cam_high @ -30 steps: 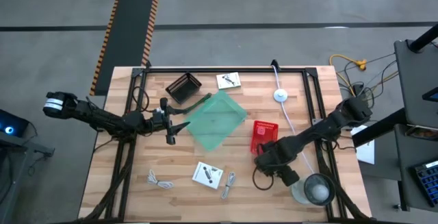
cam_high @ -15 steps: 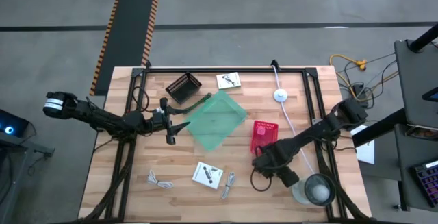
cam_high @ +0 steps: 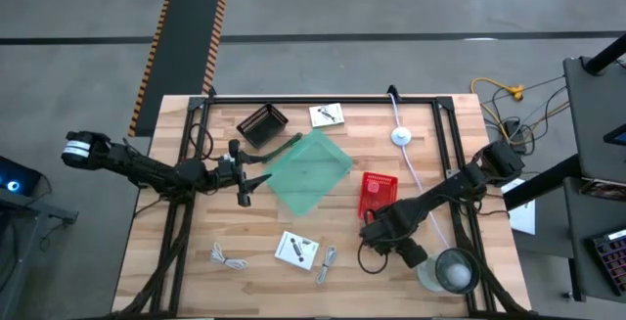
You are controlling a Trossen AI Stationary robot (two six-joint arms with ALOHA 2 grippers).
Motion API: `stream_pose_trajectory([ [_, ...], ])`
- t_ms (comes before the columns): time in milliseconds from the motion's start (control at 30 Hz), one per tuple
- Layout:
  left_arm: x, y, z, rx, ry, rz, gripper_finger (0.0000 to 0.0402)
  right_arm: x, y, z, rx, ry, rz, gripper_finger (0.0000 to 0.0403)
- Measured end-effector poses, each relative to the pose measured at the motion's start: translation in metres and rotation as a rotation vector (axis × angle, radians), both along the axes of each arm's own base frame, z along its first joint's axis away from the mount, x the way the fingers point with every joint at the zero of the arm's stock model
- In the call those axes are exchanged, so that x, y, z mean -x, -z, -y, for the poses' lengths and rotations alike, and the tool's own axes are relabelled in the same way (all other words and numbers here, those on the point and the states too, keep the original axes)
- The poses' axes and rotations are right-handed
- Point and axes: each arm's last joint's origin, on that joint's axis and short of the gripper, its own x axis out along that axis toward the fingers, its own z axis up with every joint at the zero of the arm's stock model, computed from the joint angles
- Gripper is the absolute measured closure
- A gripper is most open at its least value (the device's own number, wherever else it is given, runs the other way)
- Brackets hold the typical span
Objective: Pick and place items into bin
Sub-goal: Put the black charger cable into the green bin
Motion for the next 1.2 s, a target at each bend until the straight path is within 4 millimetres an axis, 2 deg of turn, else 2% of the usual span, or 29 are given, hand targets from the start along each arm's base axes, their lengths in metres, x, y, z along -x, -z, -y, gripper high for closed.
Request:
stream_pose_trajectory([
  [333, 0.0, 0.0, 0.0, 0.0, 0.0, 0.0, 0.0191, -0.003, 0.001, -0.002, -0.019, 0.003, 0.038, 0.0272],
  [800, 0.0, 0.0, 0.0, 0.0, 0.0, 0.0, 0.0191, 0.006, 0.011, 0.0, -0.029, -0.063, 0.005, 0.0251],
  [967, 0.0, 0.0, 0.0, 0.0, 0.0, 0.0, 0.0191, 0.006, 0.011, 0.0, -0.033, -0.076, 0.01, 0.0271],
  [1200, 0.0, 0.0, 0.0, 0.0, 0.0, 0.0, 0.0191, 0.006, 0.011, 0.0, -0.038, -0.077, 0.01, 0.0324],
])
